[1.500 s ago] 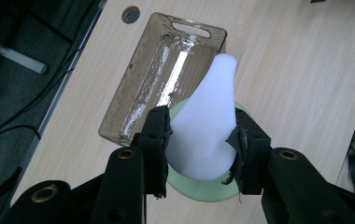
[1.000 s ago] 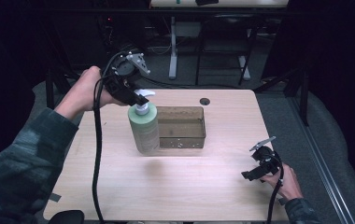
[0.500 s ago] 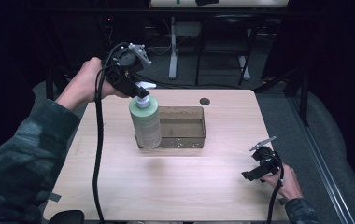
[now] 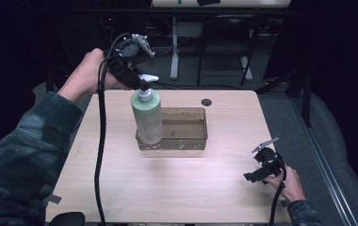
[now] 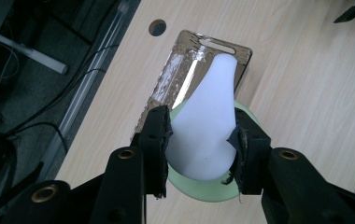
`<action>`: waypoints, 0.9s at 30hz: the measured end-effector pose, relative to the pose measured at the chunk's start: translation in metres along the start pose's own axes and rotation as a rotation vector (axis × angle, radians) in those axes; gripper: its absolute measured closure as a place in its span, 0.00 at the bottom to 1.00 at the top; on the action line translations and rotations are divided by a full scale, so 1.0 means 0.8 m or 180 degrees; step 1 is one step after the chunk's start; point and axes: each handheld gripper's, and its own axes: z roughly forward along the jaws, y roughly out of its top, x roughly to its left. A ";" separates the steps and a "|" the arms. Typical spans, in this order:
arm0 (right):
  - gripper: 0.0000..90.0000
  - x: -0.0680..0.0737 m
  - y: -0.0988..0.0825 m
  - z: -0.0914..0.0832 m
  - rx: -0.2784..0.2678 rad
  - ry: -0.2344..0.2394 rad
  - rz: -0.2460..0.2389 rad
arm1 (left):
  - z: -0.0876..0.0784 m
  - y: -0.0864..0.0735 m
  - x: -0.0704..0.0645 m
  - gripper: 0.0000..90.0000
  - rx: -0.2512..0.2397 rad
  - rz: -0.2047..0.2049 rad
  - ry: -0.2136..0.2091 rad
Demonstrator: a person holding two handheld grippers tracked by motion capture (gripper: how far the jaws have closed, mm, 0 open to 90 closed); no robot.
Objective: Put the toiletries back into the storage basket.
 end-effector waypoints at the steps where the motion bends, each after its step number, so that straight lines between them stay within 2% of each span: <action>1: 0.00 0.000 0.000 0.000 0.0002 0.0002 0.0005 | -0.001 0.002 0.002 0.69 0.0010 -0.0017 0.0000; 16: 0.00 0.000 0.000 0.000 -0.0005 -0.0001 -0.0008 | 0.002 0.017 0.020 0.69 0.0060 -0.0038 0.0064; 27: 0.00 0.000 0.000 0.000 -0.0009 0.0001 -0.0001 | 0.011 0.021 0.030 0.69 0.0102 -0.0112 0.0061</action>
